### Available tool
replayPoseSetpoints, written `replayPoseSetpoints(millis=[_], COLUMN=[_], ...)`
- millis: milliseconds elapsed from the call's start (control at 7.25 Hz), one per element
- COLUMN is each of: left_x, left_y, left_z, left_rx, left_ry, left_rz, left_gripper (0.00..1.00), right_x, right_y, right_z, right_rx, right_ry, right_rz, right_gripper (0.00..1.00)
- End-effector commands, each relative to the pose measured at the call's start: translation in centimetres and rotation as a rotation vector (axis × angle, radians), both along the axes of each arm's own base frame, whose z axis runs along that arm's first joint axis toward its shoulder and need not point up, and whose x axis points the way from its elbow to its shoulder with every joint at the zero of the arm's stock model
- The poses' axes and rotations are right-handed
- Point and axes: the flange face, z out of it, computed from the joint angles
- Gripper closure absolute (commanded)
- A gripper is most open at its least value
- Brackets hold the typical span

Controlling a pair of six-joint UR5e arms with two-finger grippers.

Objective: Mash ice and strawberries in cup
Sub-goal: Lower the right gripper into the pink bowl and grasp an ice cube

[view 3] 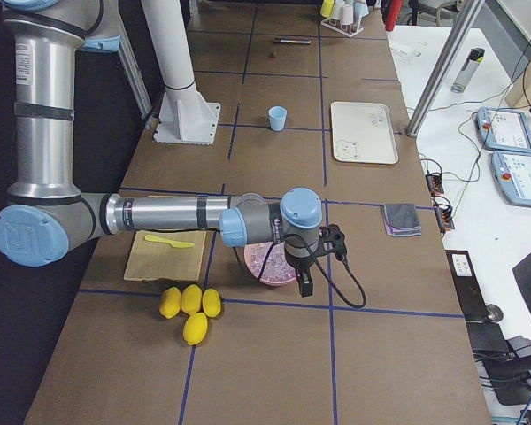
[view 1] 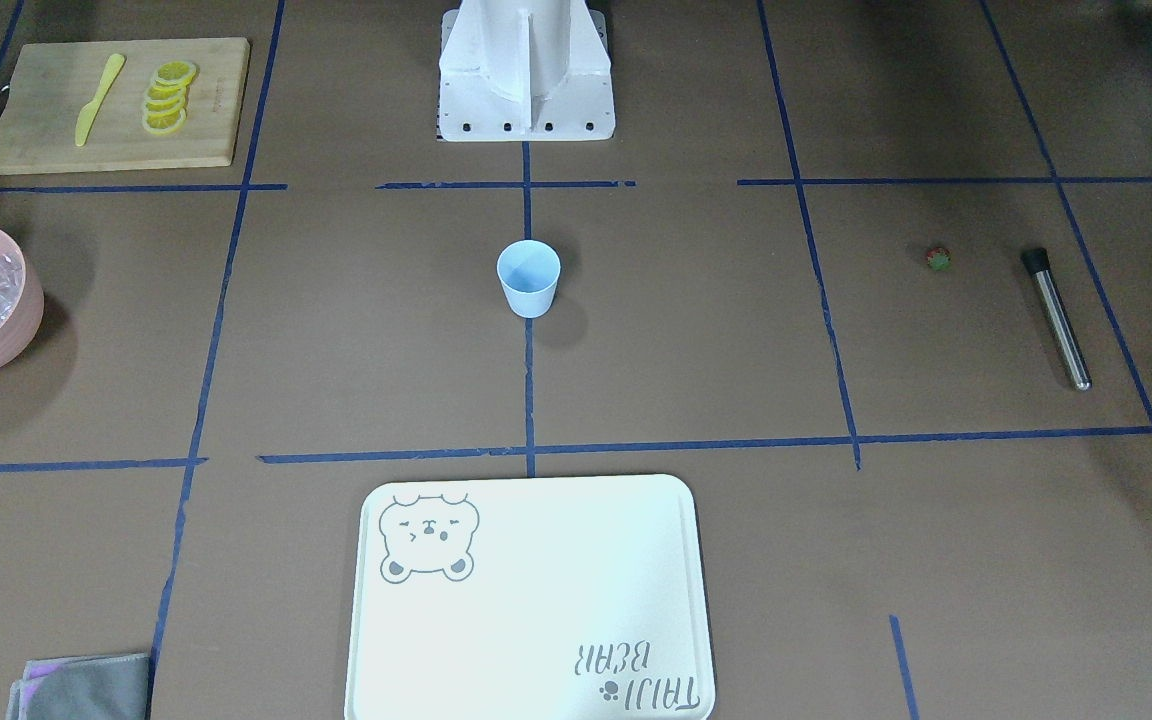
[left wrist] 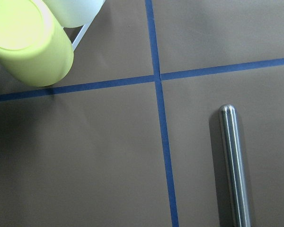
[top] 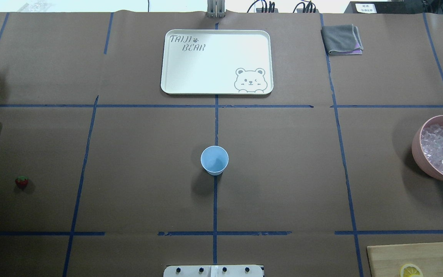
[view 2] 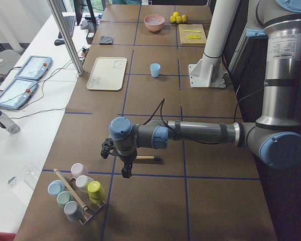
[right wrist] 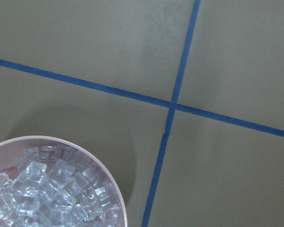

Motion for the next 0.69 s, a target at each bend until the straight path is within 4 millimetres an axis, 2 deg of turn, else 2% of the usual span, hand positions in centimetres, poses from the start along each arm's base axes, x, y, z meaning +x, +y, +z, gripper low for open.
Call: replayPoseSetpoints(millis=[0,138,276,551], left_x=[0.0,0.0,0.0,0.0], left_y=[0.1,0.1,0.1,0.1], left_z=[0.1,0.1,0.1,0.1], left_rx=[-0.004,-0.004,-0.004,-0.004], left_ry=[0.001,0.003,0.001,0.005], left_rz=[-0.001,-0.001,-0.001,-0.001], left_gripper=[0.00,0.00,0.00,0.00], right_x=[-3.7,-6.1,-6.8,-10.0], right_y=[-0.3,-0.7,-0.6,0.2], right_z=[-1.2,-1.8,-2.1,-2.0], right_rx=[0.134,0.160,0.166,0.167], right_ry=[-0.017,-0.022,-0.030,-0.043], right_rz=[-0.072,-0.121,-0.135,-0.195], right_gripper=[0.00,0.00,0.01,0.01])
